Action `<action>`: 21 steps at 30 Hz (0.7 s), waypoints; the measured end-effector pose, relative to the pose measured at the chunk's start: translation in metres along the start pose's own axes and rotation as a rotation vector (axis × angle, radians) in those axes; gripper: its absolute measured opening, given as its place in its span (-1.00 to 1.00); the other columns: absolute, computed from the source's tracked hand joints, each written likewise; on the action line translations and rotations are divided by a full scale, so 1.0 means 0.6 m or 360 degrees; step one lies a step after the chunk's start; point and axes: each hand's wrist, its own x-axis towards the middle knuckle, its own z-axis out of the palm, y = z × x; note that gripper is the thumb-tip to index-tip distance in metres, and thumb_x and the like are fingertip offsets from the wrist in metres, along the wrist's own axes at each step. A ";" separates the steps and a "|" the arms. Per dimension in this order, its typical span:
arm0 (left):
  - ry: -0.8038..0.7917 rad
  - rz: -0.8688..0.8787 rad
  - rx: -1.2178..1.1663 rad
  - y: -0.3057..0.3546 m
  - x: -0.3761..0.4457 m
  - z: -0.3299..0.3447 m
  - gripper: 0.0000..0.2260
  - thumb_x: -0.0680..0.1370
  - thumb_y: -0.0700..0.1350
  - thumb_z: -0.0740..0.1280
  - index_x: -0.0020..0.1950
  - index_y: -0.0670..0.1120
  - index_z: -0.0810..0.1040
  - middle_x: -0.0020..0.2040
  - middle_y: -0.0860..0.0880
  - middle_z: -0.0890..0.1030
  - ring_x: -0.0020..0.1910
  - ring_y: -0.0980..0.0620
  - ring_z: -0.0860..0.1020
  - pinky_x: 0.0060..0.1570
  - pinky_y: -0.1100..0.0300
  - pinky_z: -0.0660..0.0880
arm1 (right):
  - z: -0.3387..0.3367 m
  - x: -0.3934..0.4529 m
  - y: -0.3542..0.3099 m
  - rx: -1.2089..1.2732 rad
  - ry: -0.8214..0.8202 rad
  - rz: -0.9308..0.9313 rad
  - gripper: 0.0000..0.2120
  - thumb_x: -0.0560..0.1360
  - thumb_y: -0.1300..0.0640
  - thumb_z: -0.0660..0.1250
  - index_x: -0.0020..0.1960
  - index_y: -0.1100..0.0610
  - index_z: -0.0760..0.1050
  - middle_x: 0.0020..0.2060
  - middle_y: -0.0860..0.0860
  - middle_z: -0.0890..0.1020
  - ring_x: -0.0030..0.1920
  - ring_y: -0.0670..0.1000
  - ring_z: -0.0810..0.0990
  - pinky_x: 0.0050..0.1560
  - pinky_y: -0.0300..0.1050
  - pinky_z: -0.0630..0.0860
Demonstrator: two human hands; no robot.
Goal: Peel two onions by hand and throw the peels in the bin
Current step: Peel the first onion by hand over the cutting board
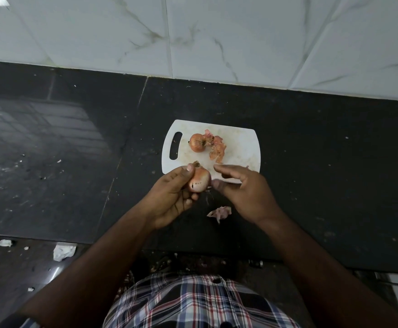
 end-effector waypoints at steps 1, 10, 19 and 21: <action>-0.0033 0.0006 0.0016 0.000 -0.001 0.000 -0.71 0.55 0.06 0.33 0.14 -0.12 0.58 -0.16 -0.11 0.63 -0.38 0.09 0.53 -0.44 0.35 0.48 | 0.001 0.002 -0.010 0.0034 0.0009 -0.0018 -0.64 0.49 0.06 0.47 0.28 0.01 0.60 0.19 -0.16 0.63 0.16 -0.24 0.57 0.18 -0.32 0.49; -0.0198 0.0081 0.0209 -0.007 -0.001 -0.005 -0.54 0.46 -0.08 0.47 0.34 -0.16 0.56 -0.17 -0.05 0.62 -0.30 0.09 0.51 -0.32 0.33 0.48 | 0.018 0.011 -0.026 0.0029 0.0229 -0.0084 -0.91 0.44 0.25 0.50 -0.10 0.08 0.68 -0.18 -0.15 0.67 -0.11 -0.17 0.63 -0.02 -0.27 0.56; -0.0188 0.0032 0.0195 -0.006 0.004 -0.001 -0.64 0.46 -0.18 0.43 0.24 -0.15 0.52 -0.13 -0.08 0.61 -0.35 0.09 0.53 -0.38 0.30 0.48 | 0.014 0.023 -0.018 -0.0042 0.0207 -0.0022 -0.83 0.53 0.28 0.37 -0.13 0.02 0.59 -0.25 -0.16 0.63 -0.19 -0.18 0.60 -0.09 -0.21 0.56; -0.0199 0.0040 0.0129 -0.005 0.003 -0.001 -0.64 0.47 -0.19 0.39 0.27 -0.16 0.52 -0.09 -0.09 0.63 -0.34 0.11 0.54 -0.38 0.30 0.48 | 0.008 0.021 -0.013 0.0005 0.0225 0.0000 -0.83 0.53 0.28 0.39 -0.12 0.02 0.60 -0.26 -0.14 0.64 -0.19 -0.14 0.63 -0.07 -0.04 0.63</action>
